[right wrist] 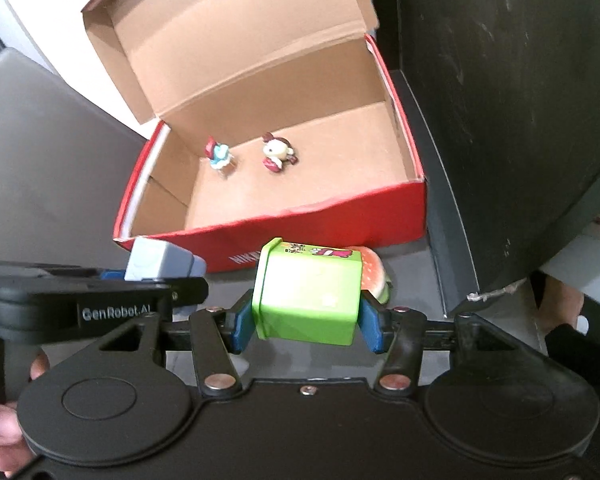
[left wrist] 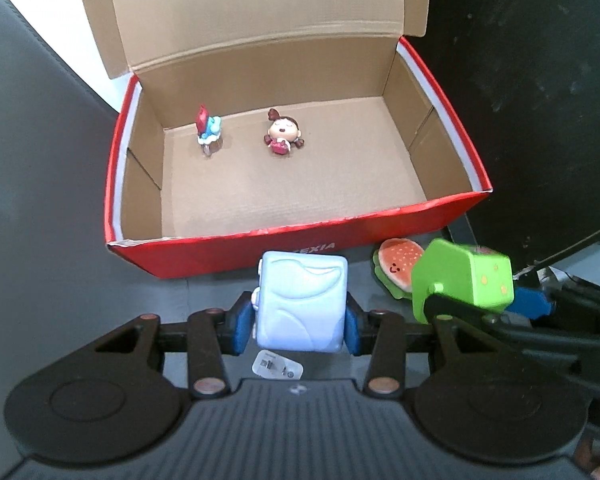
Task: Organize objects
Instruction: 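Lift the lavender cube with the left tool while the right tool lifts the green cube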
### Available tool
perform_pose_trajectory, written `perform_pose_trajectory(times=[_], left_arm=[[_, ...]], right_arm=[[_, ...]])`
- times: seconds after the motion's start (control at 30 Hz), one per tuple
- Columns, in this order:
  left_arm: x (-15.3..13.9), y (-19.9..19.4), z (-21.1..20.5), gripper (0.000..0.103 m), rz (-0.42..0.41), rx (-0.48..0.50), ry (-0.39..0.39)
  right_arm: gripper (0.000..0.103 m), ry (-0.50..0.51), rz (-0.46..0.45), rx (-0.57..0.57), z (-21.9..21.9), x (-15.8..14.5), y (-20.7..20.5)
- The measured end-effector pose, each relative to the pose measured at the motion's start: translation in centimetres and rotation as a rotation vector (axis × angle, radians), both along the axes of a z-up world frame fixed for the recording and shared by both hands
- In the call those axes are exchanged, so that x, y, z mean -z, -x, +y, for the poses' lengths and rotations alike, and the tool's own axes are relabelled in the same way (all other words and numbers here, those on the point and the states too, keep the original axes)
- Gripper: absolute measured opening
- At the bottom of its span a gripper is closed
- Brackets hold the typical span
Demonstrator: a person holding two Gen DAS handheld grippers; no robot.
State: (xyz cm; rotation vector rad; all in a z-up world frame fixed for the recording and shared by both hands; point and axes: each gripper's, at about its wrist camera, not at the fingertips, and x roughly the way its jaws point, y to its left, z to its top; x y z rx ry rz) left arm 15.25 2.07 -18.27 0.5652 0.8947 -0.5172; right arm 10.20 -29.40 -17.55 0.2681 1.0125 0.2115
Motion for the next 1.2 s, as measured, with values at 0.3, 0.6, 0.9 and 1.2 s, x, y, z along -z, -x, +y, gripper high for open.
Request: perform_pose_trajectory(times=[0.3,0.6,0.9,1.2], left_arm=[[-2.1,1.4,1.5,0.044,-0.019,0.027,0.038],[-4.5,1.9,2.9,0.044,-0.052,0.047,0.078],[-7.2,2.1,4.2,0.044,-0.112,0.074,0.107],[-9.2,2.3,4.5,0.044,-0.149,0.119,0.115]], right_arm=[[0.052,-0.006,-0.033,-0.014,-0.1,-2.1,0.6],[0.052,-0.005,-0.08,-0.022,0.2,-4.6,1.2],[0.052,0.004,-0.121,-0.026,0.6,-6.4,1.6],[0.052,0.006,-0.156,-0.038,0.8,-8.4,1.4]])
